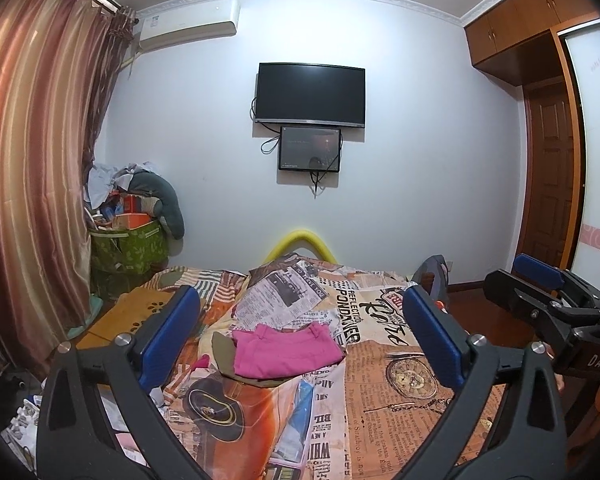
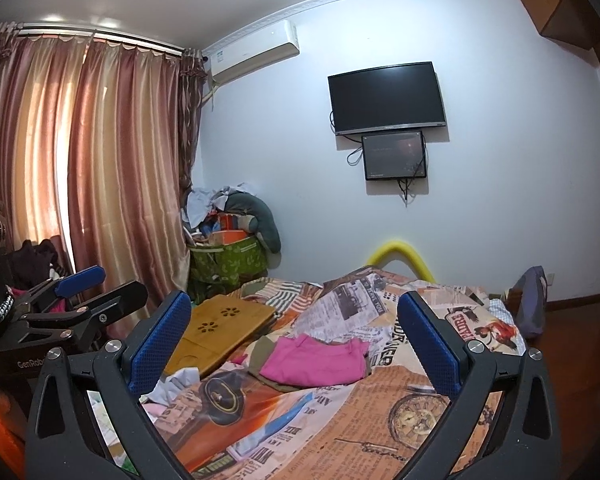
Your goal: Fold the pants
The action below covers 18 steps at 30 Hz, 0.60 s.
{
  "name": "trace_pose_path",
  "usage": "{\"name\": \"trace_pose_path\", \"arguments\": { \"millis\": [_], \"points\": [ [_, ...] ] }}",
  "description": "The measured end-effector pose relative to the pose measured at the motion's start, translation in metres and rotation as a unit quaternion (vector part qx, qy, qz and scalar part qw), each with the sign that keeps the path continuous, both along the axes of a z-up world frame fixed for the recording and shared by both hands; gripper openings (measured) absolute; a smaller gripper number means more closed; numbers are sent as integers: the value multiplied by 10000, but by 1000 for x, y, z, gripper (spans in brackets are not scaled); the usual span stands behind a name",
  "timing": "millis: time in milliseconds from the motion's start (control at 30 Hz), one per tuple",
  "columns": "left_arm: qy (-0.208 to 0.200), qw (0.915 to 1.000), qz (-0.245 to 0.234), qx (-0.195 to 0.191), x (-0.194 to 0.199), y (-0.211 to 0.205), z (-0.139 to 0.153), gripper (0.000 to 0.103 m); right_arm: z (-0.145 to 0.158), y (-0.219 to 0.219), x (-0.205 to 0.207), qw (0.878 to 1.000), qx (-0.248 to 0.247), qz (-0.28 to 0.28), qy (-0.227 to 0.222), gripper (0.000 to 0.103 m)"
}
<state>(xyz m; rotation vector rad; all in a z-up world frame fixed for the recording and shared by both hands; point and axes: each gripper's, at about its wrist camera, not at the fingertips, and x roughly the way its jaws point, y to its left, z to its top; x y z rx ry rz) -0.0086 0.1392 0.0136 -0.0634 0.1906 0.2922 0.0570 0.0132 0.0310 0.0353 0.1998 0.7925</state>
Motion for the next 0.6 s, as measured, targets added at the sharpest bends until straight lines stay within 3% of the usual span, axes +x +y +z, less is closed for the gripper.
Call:
{"name": "trace_pose_path", "arguments": {
  "millis": [600],
  "points": [
    [65,10000,-61,-3,1,3,-3,102,1,0,-4,10000,-38,-25,19,103]
  ]
}}
